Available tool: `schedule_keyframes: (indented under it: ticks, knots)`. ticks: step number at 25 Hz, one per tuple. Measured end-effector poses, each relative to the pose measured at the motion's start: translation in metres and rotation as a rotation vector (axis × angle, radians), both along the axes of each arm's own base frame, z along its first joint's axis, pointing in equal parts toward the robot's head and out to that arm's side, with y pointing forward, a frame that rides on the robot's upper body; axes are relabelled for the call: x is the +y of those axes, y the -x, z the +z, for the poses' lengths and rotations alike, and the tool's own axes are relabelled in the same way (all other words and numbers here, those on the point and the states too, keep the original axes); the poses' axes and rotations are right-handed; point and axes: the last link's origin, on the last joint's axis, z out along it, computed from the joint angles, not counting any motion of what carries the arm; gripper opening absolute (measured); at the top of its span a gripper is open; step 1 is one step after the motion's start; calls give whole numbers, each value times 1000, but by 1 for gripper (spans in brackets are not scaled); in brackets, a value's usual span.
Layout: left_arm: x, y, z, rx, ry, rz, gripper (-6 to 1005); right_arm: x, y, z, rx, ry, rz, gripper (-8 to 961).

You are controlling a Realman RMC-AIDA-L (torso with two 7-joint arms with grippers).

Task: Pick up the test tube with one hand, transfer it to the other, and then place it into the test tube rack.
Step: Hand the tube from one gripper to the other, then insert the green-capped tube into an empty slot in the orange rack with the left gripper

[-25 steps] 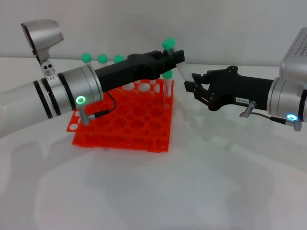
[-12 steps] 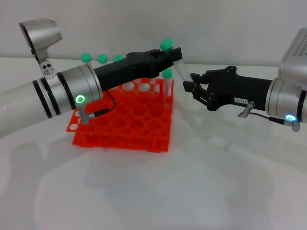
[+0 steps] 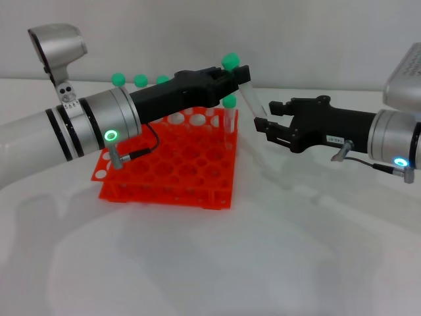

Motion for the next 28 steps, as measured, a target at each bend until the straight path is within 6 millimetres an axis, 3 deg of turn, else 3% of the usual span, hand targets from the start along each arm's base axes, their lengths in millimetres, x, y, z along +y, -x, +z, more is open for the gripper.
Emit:
schedule_keyframes:
  ticks: [4,8,15,18,28]
  knots:
    - [0,0,0,10,-13,-14,209,2,-10,7,13,-19,-40,333]
    - [0,-1,1,36,-48,-59,209,3,-27,20,38,-60,-96,520]
    - [-24,-6,-2,79,-175,-272,209,-2,-59,44,79,-124,-188,805]
    - [-29,3,2,109,-225,-279,208,-3,-65,49,85,-136,-205,860]
    - [-49,34,4,293,-421,-154,208,-4,-71,50,78,-139,-218,861]
